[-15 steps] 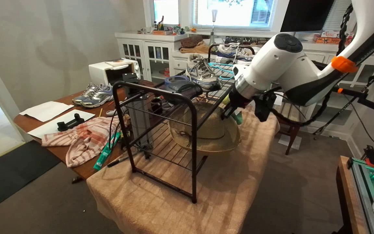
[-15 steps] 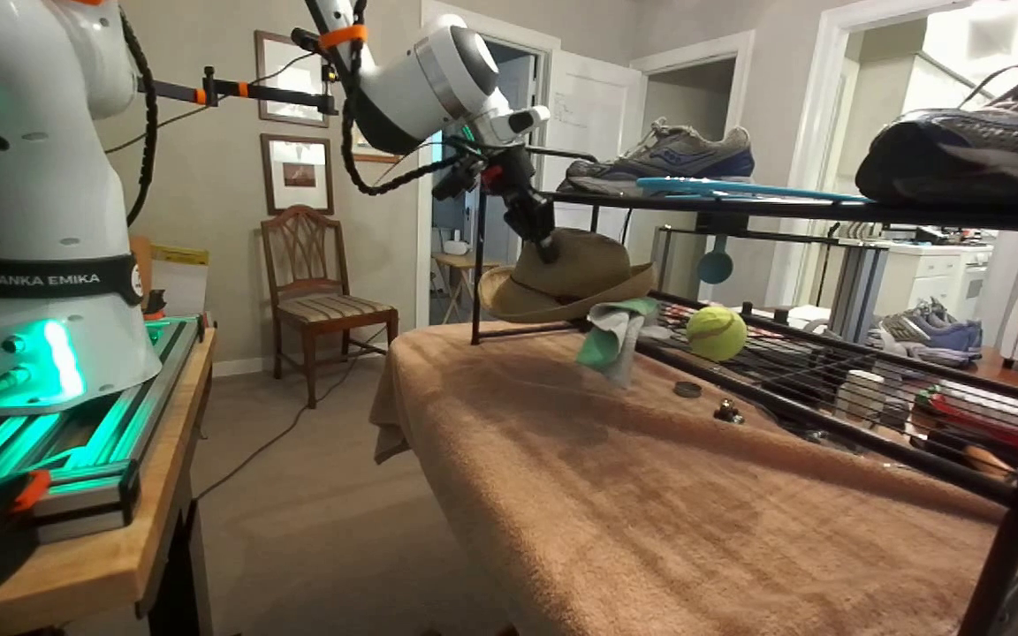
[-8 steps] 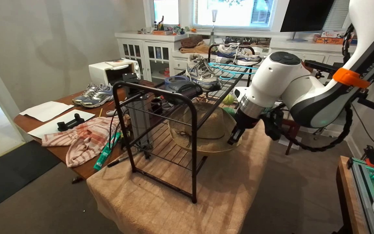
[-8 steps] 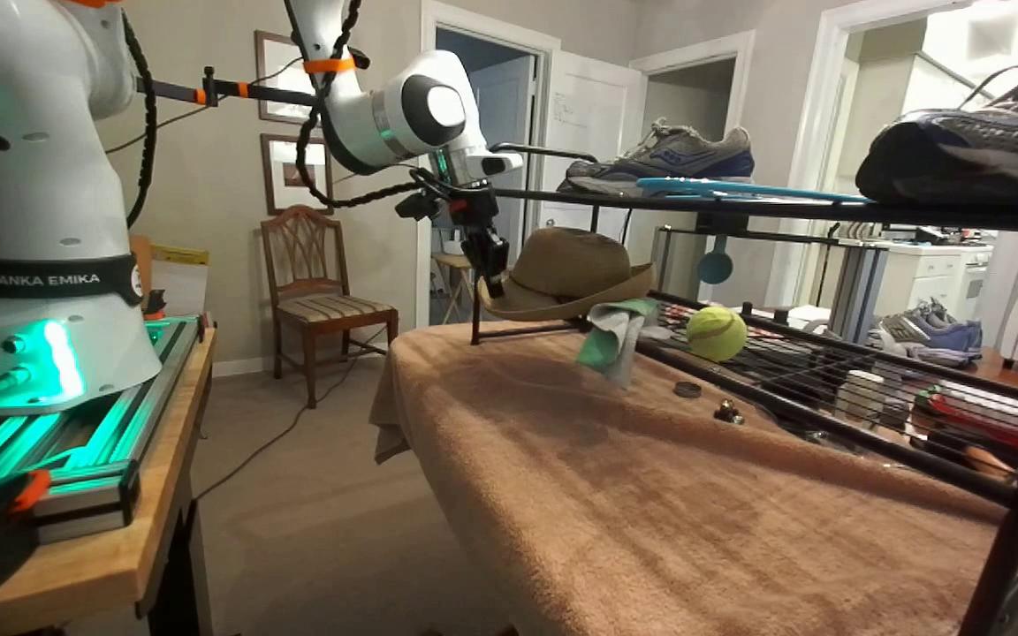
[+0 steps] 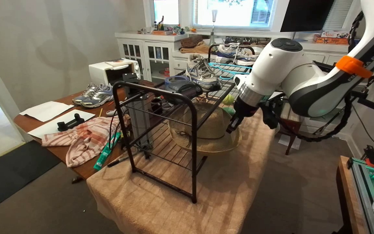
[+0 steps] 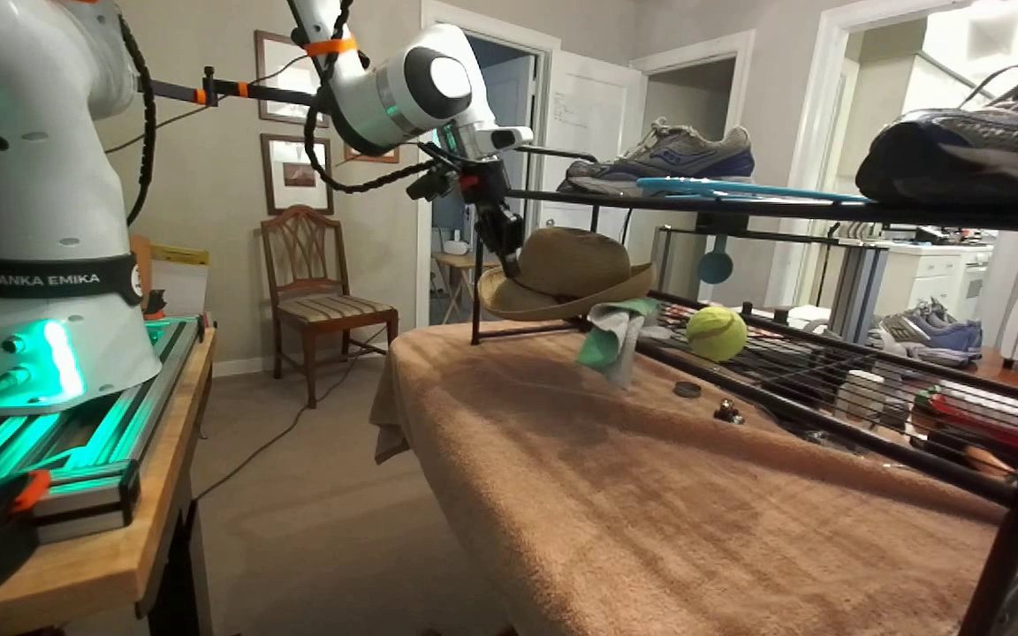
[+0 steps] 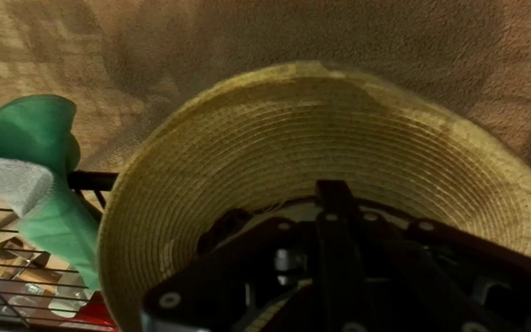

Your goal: Push the brown hat slightly forward

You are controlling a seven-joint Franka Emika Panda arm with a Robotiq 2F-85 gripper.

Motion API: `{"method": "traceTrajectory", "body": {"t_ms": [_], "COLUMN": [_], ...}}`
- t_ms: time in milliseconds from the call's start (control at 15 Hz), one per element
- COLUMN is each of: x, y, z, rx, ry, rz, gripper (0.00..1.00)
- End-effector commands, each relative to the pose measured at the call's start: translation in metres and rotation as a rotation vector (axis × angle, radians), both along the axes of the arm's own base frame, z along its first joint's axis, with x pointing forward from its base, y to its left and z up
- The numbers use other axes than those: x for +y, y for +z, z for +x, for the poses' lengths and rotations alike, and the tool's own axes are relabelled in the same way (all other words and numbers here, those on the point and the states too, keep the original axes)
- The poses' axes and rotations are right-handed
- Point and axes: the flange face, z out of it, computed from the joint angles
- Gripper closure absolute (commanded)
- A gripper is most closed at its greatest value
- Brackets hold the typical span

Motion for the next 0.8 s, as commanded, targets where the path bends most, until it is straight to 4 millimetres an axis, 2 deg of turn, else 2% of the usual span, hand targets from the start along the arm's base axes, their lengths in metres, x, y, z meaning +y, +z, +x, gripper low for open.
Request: {"method": "traceTrajectory", "body": {"t_ms": [0,267,733], "x": [-0.013,-0.018,-0.005], "y": [0.008,0.015,0.009], "z": [0.012,0.024,0.036], "rx": [-0.023,-0.093,-0.174], "ry": [-0.022,-0.02,-0.009], "rz": [-0.035,-0.062,-0.109], "gripper": [1.0,1.0,1.0]}}
